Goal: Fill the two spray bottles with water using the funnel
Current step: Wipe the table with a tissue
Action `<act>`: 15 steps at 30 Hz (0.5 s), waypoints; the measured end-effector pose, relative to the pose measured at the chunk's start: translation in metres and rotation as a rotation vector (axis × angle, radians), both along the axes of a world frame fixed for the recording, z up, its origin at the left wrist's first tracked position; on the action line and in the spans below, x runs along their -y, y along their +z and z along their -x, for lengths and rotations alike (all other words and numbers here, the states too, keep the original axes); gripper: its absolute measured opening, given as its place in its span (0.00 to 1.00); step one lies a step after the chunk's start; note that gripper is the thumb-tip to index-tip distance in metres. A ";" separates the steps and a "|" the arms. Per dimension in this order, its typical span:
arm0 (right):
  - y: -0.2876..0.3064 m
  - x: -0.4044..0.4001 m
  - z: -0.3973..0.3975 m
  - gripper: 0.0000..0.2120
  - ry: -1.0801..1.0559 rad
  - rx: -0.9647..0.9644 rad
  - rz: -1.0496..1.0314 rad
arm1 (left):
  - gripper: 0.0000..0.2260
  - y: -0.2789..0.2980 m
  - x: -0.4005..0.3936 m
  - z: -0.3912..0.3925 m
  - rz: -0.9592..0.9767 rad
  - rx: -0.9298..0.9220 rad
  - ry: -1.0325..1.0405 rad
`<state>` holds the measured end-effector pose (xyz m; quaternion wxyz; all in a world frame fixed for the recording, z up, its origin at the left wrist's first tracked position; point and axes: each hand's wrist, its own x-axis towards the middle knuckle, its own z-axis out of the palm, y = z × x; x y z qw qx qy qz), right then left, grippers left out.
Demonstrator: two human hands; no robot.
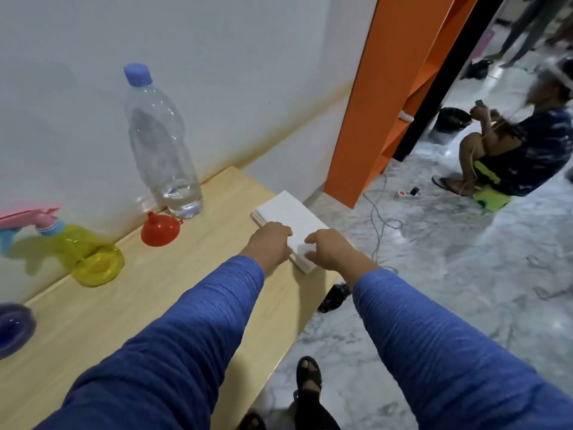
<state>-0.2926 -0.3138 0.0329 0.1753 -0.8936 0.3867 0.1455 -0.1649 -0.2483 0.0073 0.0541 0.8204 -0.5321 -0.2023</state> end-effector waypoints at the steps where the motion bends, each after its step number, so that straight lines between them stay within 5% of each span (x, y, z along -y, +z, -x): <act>1: -0.006 -0.001 0.006 0.21 -0.034 0.031 -0.018 | 0.20 -0.008 0.001 0.003 0.034 -0.022 0.002; 15: -0.053 -0.010 0.039 0.16 -0.271 0.376 -0.094 | 0.15 -0.052 -0.009 0.012 0.279 -0.174 0.023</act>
